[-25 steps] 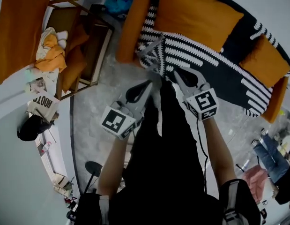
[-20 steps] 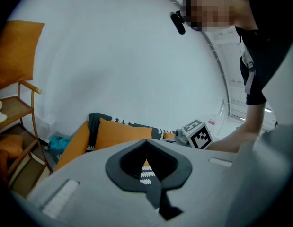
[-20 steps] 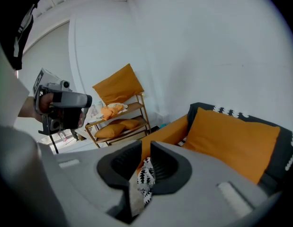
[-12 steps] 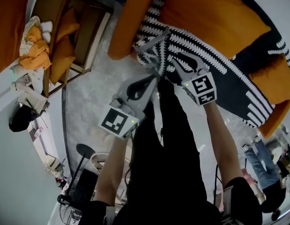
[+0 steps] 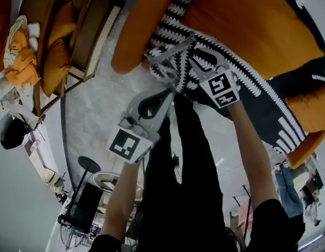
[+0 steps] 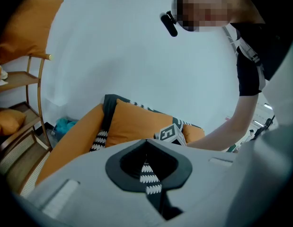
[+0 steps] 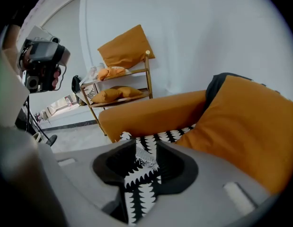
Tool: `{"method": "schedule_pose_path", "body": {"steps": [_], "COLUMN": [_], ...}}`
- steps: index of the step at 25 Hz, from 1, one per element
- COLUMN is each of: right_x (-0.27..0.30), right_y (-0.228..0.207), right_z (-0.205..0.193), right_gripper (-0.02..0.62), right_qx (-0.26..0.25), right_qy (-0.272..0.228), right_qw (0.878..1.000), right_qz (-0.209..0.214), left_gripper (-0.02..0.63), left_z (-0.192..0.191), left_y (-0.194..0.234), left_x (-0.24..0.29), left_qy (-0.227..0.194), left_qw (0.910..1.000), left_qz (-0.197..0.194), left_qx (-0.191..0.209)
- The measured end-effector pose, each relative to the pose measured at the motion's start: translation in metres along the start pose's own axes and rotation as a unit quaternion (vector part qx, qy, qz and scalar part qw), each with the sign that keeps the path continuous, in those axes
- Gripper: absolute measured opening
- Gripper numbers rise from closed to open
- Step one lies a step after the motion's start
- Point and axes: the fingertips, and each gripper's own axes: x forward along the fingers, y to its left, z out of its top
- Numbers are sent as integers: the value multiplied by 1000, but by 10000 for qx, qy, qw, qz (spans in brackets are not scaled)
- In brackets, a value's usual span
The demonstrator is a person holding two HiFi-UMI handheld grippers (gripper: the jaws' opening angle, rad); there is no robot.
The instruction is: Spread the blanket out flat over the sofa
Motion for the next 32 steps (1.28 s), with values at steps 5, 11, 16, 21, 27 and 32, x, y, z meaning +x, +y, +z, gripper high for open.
{"method": "schedule_pose_path", "body": {"steps": [5,11,16,21,27,32], "right_x": [41,77,100,117,128,124], "right_y": [-9,-18,-19,-21,-27,-27], "right_z": [-30,-59,-81,-92,-102,-102], "right_gripper": [140,150,187,187,140,40], "right_qx": [-339,-947,-1888,-2427,-2539,-2525], "right_qy": [275,644,954,1179,1241,1247], "right_qw": [9990,9932,9765,9612,9571,9580], "right_qz": [77,228,413,570,633,536], "left_gripper": [8,9,9,9,9,9], "left_z": [-34,-52,-60,-64,-71,-74], "left_y": [20,35,35,39,42,37], "left_x": [14,26,32,34,38,34], "left_qy": [257,334,368,409,483,527], "left_qw": [9995,9988,9983,9975,9967,9963], "left_qz": [33,144,224,288,343,307], "left_qx": [-166,-323,-383,-504,-559,-610]}}
